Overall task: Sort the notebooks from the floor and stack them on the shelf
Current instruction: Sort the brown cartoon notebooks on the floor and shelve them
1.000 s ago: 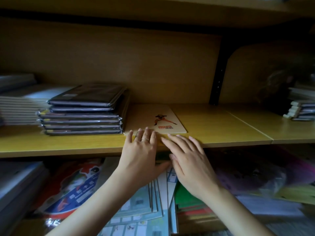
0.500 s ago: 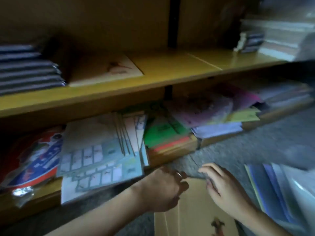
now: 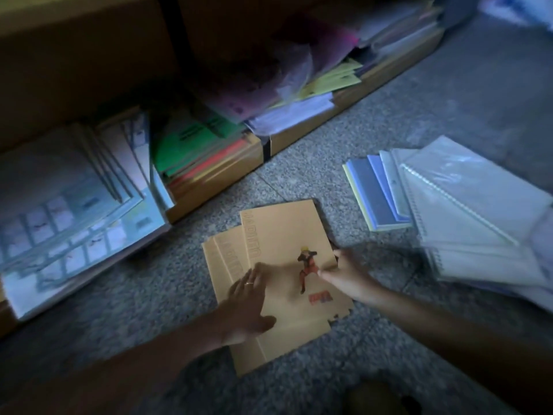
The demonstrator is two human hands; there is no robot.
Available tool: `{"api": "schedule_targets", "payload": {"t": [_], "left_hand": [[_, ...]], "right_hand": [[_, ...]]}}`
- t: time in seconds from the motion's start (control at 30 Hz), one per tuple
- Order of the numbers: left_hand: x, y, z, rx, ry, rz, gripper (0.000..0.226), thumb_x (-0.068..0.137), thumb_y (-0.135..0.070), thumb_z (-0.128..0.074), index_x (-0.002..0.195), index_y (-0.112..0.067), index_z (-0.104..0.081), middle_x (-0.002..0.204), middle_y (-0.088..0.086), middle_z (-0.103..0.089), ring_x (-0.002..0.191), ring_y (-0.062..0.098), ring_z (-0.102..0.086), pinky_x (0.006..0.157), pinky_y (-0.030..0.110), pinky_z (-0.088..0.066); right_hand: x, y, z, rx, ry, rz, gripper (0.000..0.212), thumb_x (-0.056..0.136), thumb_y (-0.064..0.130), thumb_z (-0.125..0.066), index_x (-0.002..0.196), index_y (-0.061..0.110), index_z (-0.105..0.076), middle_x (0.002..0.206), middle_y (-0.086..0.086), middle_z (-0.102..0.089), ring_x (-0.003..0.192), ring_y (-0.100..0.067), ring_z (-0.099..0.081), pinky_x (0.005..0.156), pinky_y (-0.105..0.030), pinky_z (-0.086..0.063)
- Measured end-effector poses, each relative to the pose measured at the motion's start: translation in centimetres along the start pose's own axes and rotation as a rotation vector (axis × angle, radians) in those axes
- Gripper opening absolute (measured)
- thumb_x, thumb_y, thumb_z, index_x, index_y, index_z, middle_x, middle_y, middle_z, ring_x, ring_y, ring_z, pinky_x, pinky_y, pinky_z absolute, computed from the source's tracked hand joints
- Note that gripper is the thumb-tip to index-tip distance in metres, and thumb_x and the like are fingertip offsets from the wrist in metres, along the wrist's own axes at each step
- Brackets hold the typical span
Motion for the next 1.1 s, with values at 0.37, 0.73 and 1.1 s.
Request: {"api": "schedule_targets", "payload": {"t": [0.37, 0.73, 1.1], "left_hand": [[0.8, -0.7, 1.5, -1.316, -0.331, 0.435, 0.065, 0.074, -0.013, -0.067, 0.131, -0.012, -0.036, 0.112, 0.009, -0.054, 0.103, 0.022, -0.047, 0.084, 0.030, -0.031], [1.0, -1.7, 3.0, -1.271, -0.154, 0.398, 0.023, 0.075, -0.015, -0.069, 0.093, -0.006, -0.058, 0.088, 0.008, -0.062, 0.076, 0.018, -0.056, 0.062, 0.025, -0.041], [-6.1, -1.6, 9.8, -1.166, -0.267, -0.259, 0.054, 0.091, -0.006, -0.051, 0.124, -0.042, -0.028, 0.118, -0.003, -0.054, 0.087, 0.029, -0.070, 0.046, 0.037, -0.056]], "right_hand": [[-1.3, 1.1, 1.3, 0.069, -0.152, 0.105, 0.027, 0.082, 0.013, -0.059, 0.105, 0.021, -0.046, 0.091, -0.002, -0.064, 0.081, -0.023, -0.062, 0.067, -0.033, -0.045], [-4.7, 5.4, 2.4, 0.716, -0.089, 0.427, 0.039, 0.074, 0.006, -0.053, 0.107, 0.024, -0.046, 0.097, -0.001, -0.062, 0.085, -0.009, -0.062, 0.072, -0.017, -0.047], [-7.2, 10.2, 5.9, 0.881, -0.259, 0.589, 0.037, 0.083, 0.006, -0.054, 0.109, 0.031, -0.045, 0.088, 0.005, -0.071, 0.080, -0.011, -0.064, 0.070, -0.023, -0.051]]}}
Point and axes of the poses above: each hand's wrist, its own x-axis towards the middle knuckle, its own z-axis out of the back of the hand, y = z × x, the point moved 2 cm from there along x, towards the middle knuckle
